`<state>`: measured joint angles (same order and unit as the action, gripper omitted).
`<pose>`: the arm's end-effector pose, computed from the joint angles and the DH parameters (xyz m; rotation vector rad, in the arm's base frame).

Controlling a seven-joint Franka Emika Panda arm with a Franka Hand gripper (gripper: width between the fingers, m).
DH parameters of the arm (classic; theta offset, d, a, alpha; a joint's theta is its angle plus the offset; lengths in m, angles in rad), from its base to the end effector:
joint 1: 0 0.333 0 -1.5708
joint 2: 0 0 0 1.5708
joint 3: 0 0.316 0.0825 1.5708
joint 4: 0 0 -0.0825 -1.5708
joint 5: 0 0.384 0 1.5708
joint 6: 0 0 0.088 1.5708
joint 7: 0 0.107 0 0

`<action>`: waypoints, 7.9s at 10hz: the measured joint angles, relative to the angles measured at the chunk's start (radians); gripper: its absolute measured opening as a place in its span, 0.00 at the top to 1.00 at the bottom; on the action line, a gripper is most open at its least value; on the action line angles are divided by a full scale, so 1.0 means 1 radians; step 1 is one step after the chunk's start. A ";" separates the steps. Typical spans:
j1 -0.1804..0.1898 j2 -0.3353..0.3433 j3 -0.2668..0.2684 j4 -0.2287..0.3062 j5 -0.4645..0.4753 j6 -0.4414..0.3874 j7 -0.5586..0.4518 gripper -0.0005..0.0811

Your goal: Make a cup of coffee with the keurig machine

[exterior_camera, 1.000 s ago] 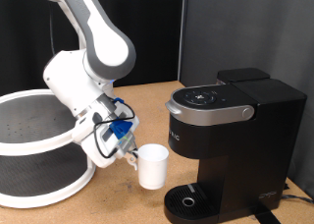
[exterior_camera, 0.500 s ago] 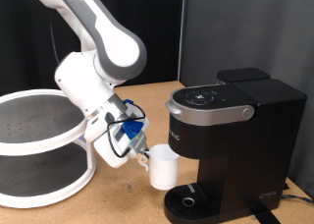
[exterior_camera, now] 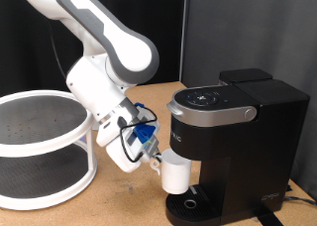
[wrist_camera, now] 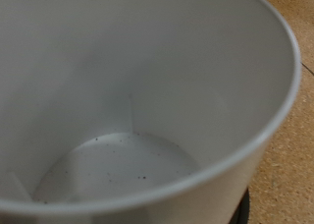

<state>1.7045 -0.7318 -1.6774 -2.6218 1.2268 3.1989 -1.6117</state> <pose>0.4163 -0.0109 0.2078 -2.4725 -0.2417 -0.7059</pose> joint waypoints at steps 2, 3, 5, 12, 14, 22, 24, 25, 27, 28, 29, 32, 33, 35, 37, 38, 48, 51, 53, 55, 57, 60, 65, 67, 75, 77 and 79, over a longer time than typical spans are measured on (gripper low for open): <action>0.006 -0.022 -0.006 0.000 -0.007 0.018 -0.020 0.91; 0.007 -0.042 -0.008 -0.001 -0.010 0.037 -0.033 0.91; 0.007 -0.042 -0.008 -0.001 -0.010 0.039 -0.032 0.91; 0.063 -0.120 -0.015 0.035 -0.011 0.110 -0.032 0.91; 0.084 -0.120 -0.026 0.047 -0.011 0.113 -0.031 0.91; 0.176 -0.188 -0.085 0.098 -0.036 0.185 -0.031 0.91; 0.183 -0.206 -0.092 0.101 -0.048 0.196 -0.031 0.91; 0.186 -0.209 -0.097 0.101 -0.053 0.197 -0.031 0.91; 0.188 -0.218 -0.101 0.101 -0.060 0.201 -0.031 0.91; 0.189 -0.225 -0.102 0.102 -0.063 0.206 -0.031 0.79; 0.189 -0.228 -0.104 0.102 -0.066 0.209 -0.031 0.63; 0.188 -0.229 -0.104 0.102 -0.065 0.225 -0.023 0.38; 0.185 -0.227 -0.100 0.100 -0.055 0.222 -0.020 0.21; 0.154 -0.201 -0.082 0.085 -0.028 0.176 -0.020 0.04; 0.095 -0.099 -0.063 0.053 -0.013 0.039 0.005 0.02; 0.064 -0.035 -0.050 0.031 -0.015 -0.022 0.040 0.01; -0.537 0.273 0.421 -0.188 -0.192 -0.324 0.314 0.01; -0.633 0.268 0.514 -0.195 -0.242 -0.370 0.354 0.01; -0.750 0.239 0.635 -0.205 -0.288 -0.386 0.414 0.01; -0.898 0.201 0.766 -0.208 -0.378 -0.452 0.520 0.01; -1.011 0.151 0.863 -0.210 -0.442 -0.502 0.596 0.01; -1.131 0.072 0.984 -0.209 -0.493 -0.550 0.704 0.01; -1.245 -0.034 1.095 -0.203 -0.519 -0.604 0.832 0.01; -1.258 -0.067 1.103 -0.203 -0.516 -0.617 0.869 0.01; -1.244 0.049 1.178 -0.008 -0.765 -0.917 1.041 0.01; -1.236 0.121 1.212 0.064 -0.789 -0.941 1.093 0.01; -1.233 0.152 1.218 0.088 -0.786 -0.941 1.102 0.01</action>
<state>0.4713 -0.5795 -0.4594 -2.5339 0.4404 2.2583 -0.5096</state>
